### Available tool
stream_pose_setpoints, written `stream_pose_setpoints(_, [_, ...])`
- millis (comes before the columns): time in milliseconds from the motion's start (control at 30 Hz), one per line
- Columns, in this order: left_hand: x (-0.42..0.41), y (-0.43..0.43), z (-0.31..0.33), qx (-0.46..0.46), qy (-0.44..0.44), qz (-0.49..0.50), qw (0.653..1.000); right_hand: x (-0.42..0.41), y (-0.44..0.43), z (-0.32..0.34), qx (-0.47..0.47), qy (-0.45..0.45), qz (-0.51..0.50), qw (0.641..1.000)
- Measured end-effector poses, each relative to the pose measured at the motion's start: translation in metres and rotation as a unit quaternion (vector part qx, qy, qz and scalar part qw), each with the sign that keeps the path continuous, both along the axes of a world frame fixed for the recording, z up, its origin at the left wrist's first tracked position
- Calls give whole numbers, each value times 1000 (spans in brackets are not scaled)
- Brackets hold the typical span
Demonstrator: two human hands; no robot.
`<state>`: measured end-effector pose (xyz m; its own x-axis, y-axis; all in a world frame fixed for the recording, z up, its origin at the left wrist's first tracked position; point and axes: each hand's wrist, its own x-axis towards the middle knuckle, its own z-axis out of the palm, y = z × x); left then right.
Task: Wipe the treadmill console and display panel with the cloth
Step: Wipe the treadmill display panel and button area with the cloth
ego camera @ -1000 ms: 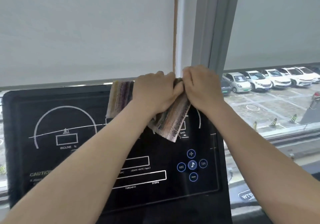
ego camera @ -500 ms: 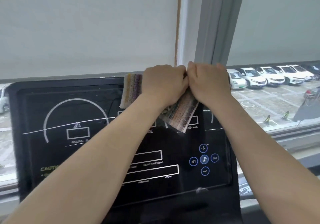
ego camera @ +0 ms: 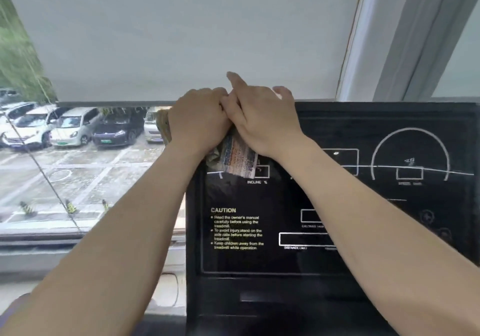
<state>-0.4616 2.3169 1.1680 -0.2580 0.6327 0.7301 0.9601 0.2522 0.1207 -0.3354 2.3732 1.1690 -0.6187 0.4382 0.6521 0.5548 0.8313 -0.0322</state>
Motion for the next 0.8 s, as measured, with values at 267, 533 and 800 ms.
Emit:
stream_pose_setpoints(267, [0, -20, -36, 140, -399, -99, 901, -10, -32, -29, 73, -61, -57, 994])
stream_pose_setpoints(533, [6, -37, -56, 130, -484, -129, 855, -16, -51, -64, 127, -57, -95, 986])
stream_pose_setpoints(800, [8, -46, -71, 140, -516, -153, 831, -19, -63, -71, 113, -62, -123, 984])
